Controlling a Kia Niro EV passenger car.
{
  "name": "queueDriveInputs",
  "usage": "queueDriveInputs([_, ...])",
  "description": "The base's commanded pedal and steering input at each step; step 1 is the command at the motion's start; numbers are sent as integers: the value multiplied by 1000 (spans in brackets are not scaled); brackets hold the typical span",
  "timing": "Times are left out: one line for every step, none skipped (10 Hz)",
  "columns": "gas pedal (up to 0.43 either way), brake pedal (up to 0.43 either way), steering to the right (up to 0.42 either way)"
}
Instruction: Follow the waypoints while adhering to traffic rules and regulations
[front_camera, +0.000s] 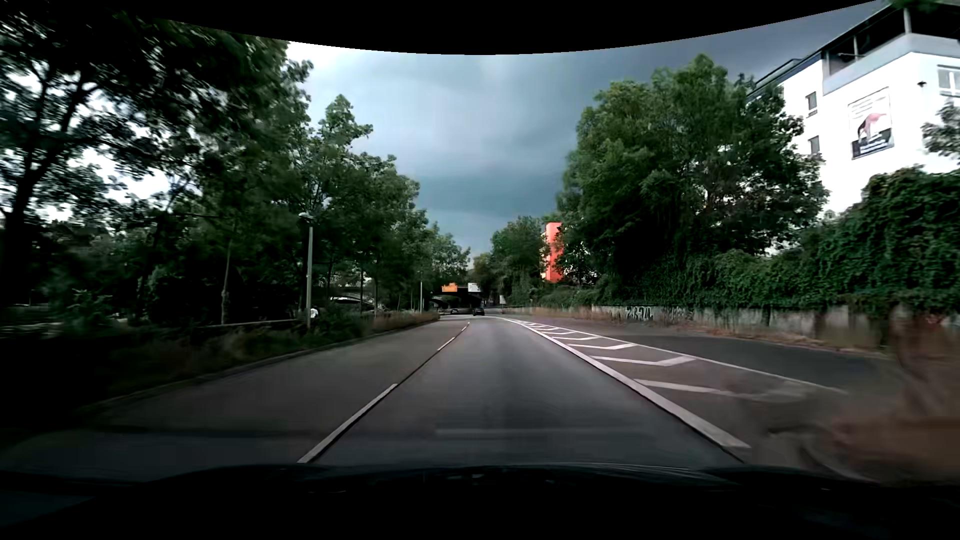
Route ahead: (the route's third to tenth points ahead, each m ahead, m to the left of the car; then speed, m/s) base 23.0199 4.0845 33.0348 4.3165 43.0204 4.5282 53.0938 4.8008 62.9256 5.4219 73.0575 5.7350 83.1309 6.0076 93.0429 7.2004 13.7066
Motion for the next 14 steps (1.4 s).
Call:
queueDriveInputs([67,0,-1])
queueDriveInputs([79,0,-1])
queueDriveInputs([87,0,-1])
queueDriveInputs([87,0,-1])
queueDriveInputs([118,0,-1])
queueDriveInputs([130,0,-1])
queueDriveInputs([130,0,-2])
queueDriveInputs([138,0,-2])
queueDriveInputs([138,0,-2])
queueDriveInputs([130,0,-2])
queueDriveInputs([130,0,-3])
queueDriveInputs([118,0,-3])
queueDriveInputs([118,0,-4])
queueDriveInputs([110,0,-5])
